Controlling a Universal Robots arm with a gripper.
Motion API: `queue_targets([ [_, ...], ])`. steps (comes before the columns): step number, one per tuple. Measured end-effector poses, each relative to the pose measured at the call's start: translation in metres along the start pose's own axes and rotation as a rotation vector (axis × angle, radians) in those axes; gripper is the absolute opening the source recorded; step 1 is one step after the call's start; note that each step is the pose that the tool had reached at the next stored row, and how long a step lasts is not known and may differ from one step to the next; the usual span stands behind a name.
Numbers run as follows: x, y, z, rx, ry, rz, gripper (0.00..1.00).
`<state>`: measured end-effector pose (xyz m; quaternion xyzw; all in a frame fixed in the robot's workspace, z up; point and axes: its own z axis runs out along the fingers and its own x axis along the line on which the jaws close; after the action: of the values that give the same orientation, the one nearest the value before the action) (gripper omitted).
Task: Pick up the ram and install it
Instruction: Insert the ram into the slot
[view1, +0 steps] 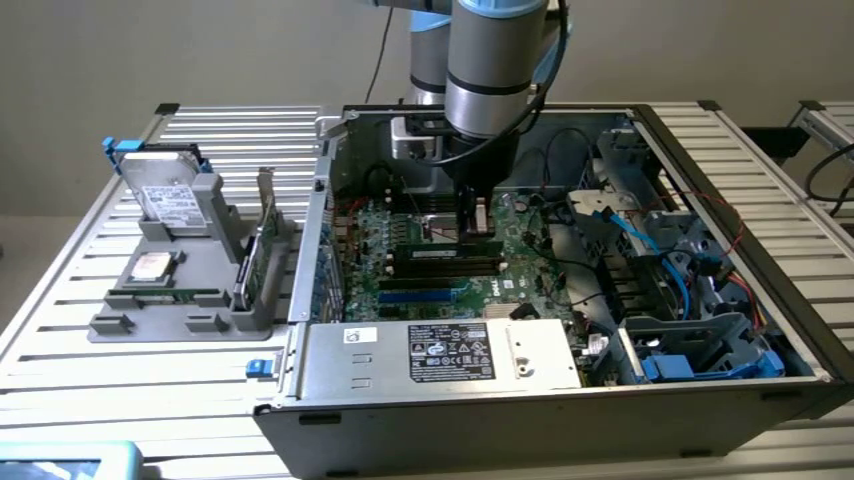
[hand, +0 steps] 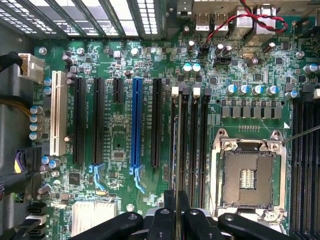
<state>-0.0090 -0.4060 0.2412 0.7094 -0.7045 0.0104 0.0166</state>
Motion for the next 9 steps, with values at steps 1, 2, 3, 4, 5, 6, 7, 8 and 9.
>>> queue_targets([
  [1, 0.0000, 0.0000, 0.0005, 0.0000, -0.0001, 0.000, 0.14],
  [2, -0.0001, 0.0000, 0.0010, 0.0000, 0.0000, 0.000, 0.14],
  [3, -0.0001, 0.0000, 0.0014, -0.0001, 0.0003, 0.000, 0.14],
  [4, -0.0001, 0.0000, 0.0017, -0.0001, 0.0008, 0.000, 0.14],
  [5, -0.0001, 0.0000, 0.0018, -0.0001, 0.0014, 0.000, 0.14],
  [6, -0.0001, 0.0000, 0.0021, -0.0001, 0.0014, 0.000, 0.14],
  [7, -0.0001, 0.0000, 0.0025, 0.0000, 0.0015, 0.000, 0.14],
  [8, -0.0001, 0.0000, 0.0027, 0.0000, 0.0032, 0.000, 0.14],
  [9, -0.0002, 0.0000, 0.0031, 0.0000, 0.0050, 0.000, 0.14],
])
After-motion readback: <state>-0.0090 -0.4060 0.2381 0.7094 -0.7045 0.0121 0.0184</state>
